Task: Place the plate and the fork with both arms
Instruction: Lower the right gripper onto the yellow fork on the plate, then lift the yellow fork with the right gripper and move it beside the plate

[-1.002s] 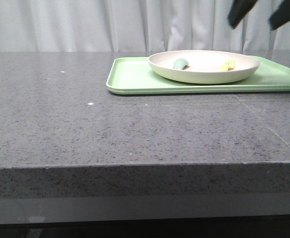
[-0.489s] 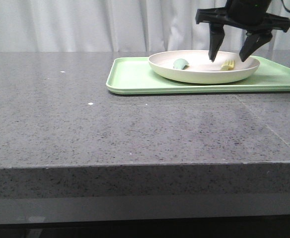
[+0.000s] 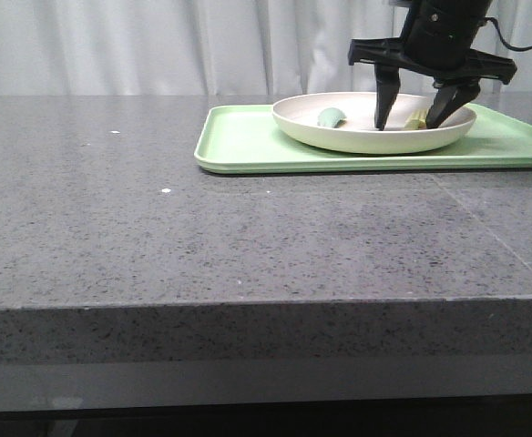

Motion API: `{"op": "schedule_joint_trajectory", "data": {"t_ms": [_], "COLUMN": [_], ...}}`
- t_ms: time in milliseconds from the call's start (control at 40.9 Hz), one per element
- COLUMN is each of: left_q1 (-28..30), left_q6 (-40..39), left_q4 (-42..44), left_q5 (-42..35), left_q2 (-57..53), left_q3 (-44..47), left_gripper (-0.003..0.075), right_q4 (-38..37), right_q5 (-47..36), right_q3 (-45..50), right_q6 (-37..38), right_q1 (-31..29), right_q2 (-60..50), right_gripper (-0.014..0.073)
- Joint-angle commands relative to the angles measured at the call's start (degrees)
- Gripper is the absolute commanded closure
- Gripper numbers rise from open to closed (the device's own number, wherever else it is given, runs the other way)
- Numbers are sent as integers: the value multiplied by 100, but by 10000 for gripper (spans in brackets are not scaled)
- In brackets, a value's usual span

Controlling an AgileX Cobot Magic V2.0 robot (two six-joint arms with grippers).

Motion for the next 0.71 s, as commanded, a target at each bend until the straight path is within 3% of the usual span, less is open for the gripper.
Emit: {"op": "schedule_joint_trajectory", "data": {"t_ms": [0, 147, 244, 685], "left_q1": [11, 11, 11, 11], "left_q6": [-24, -24, -24, -24], "left_q4": [-1, -1, -1, -1], "left_q5": [-460, -460, -460, -460], "left_q2": [43, 43, 43, 43], "left_q3": [-151, -151, -151, -151], "left_gripper": [738, 738, 738, 738], "right_q4": [4, 4, 4, 8], "right_q5": [-136, -128, -114, -99], "right_q3": [-184, -184, -184, -184], "right_q6": [16, 16, 16, 16], "right_q1": [-17, -17, -17, -17], "right_q2": [-330, -330, -330, -330], "right_gripper": [288, 459, 513, 578]}}
